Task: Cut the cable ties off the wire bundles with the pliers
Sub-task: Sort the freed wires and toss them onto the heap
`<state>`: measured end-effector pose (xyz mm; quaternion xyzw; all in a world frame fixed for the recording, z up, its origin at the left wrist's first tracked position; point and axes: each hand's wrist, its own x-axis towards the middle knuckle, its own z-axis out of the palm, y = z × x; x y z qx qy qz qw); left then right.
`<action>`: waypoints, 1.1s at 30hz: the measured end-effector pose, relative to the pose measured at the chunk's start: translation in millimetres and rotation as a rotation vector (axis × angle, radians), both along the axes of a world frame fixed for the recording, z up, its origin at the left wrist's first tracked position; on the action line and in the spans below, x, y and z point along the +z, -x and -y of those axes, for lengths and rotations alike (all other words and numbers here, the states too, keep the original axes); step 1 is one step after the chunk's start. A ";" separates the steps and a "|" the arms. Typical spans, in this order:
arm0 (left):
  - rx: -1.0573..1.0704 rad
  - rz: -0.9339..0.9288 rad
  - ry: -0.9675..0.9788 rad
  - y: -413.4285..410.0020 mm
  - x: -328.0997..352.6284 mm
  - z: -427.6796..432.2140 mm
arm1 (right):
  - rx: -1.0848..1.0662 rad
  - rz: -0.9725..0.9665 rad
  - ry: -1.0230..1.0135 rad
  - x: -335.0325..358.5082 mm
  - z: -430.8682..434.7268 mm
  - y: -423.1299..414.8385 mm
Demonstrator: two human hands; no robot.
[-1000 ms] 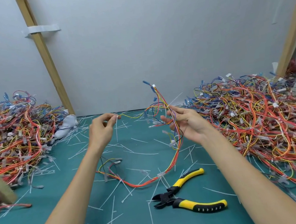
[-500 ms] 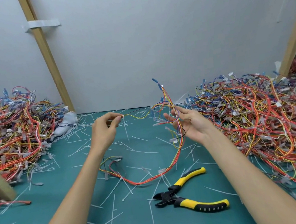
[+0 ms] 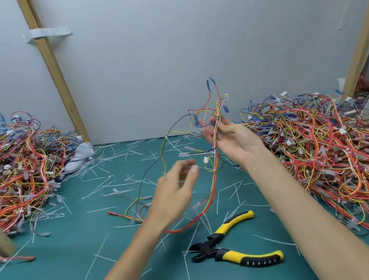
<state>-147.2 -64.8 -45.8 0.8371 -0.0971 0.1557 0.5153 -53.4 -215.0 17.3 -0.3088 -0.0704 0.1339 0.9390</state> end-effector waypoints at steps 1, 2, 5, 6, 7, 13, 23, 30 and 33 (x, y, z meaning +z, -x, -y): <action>-0.039 -0.036 0.028 0.7 -2.6 6.1 | -0.007 -0.007 -0.006 1.6 -2.9 0.6; -0.069 -0.062 0.060 0.6 -4.1 11.7 | -0.014 -0.019 -0.015 2.4 -5.7 0.9; -0.057 -0.091 0.125 -2.7 -2.2 26.1 | -0.043 -0.046 -0.046 3.2 -12.2 1.7; -0.038 -0.086 0.145 -4.7 -0.5 29.6 | -0.054 -0.039 -0.049 3.6 -13.2 1.8; -0.022 -0.070 0.156 -7.3 1.6 32.0 | -0.066 -0.025 -0.045 4.4 -13.4 2.3; -0.031 -0.009 0.237 -21.4 28.6 18.3 | -0.107 0.191 0.156 13.5 7.7 2.8; -0.233 -0.125 0.454 -24.0 25.2 0.9 | -0.011 0.387 0.319 6.7 23.8 -4.2; -0.167 -0.370 0.401 -38.0 -37.1 -20.5 | 0.117 0.060 0.379 -44.4 17.9 -12.9; -0.189 -0.358 0.410 -40.6 -44.5 -27.8 | 0.108 -0.030 0.274 -56.4 22.2 -18.9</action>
